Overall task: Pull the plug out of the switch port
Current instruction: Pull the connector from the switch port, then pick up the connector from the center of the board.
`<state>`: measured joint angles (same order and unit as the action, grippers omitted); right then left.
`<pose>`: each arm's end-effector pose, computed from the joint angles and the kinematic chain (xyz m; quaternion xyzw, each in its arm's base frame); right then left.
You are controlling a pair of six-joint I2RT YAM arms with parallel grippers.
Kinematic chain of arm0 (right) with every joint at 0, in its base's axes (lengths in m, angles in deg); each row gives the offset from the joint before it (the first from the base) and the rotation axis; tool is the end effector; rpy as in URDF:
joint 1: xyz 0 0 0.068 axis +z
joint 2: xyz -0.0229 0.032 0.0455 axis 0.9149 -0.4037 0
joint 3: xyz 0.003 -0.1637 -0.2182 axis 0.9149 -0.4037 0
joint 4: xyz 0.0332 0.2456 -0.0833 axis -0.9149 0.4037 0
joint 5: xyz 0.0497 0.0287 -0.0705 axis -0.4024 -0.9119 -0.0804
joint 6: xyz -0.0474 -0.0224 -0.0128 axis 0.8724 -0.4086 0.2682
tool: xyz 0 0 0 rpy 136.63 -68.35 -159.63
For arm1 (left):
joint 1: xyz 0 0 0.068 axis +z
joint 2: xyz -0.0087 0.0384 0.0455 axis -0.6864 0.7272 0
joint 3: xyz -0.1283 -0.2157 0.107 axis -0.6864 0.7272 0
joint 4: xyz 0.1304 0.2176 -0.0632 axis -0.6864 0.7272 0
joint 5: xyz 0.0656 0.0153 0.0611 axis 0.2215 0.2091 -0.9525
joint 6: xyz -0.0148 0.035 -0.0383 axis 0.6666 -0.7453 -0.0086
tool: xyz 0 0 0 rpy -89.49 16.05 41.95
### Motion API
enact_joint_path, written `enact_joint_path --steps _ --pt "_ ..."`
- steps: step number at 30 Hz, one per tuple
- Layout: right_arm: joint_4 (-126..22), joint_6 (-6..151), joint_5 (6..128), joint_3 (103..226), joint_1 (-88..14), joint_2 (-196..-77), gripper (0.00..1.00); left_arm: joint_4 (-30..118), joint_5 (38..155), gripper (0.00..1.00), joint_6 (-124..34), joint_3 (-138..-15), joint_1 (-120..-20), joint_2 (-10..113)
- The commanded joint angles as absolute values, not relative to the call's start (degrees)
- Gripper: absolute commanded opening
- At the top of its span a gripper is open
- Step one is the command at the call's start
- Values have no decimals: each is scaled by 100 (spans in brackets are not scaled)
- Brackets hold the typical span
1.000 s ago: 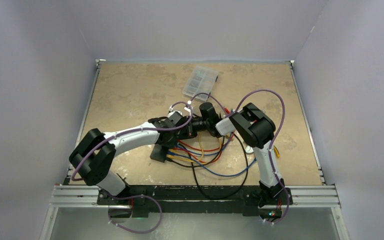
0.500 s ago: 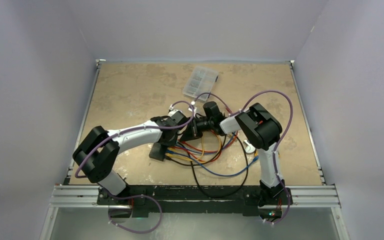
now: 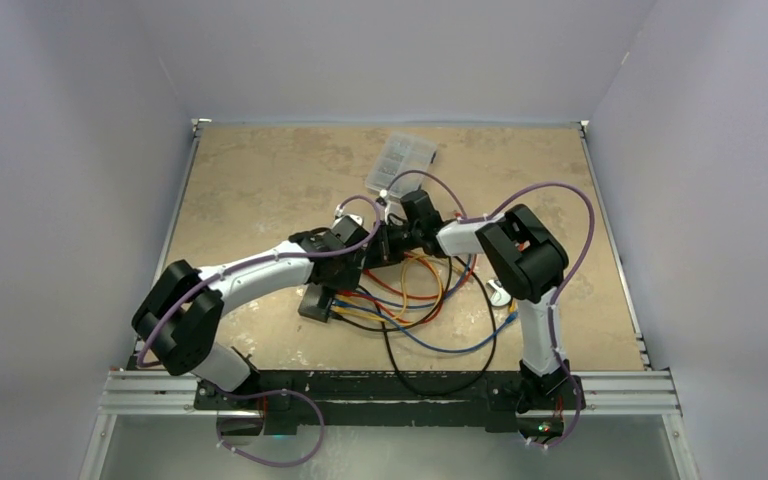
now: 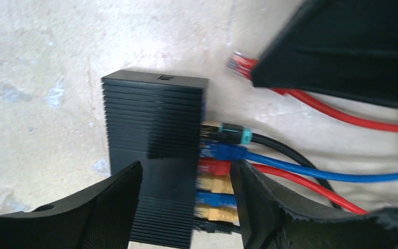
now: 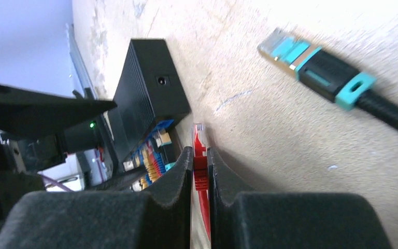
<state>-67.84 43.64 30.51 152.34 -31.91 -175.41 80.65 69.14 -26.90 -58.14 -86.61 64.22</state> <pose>0.3271 0.2528 0.1080 -0.1442 0.8449 0.5005 0.1219 0.2164 -0.1875 0.1881 0.0874 0.9659 0.0261 0.2421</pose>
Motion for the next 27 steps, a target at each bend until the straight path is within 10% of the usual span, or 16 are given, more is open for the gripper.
enact_joint_path --steps 1,11,27 --pt "-6308 4754 3868 15655 -3232 -17050 0 7510 7773 65 -2796 -5760 -8416 5900" --pt "-5622 5292 5224 15745 -3222 -16427 41 6427 10250 77 -2761 -5237 -6773 4803" --pt "-4401 5881 6966 15654 -2455 -15935 46 7094 11438 79 -3505 -5655 -4392 4635"
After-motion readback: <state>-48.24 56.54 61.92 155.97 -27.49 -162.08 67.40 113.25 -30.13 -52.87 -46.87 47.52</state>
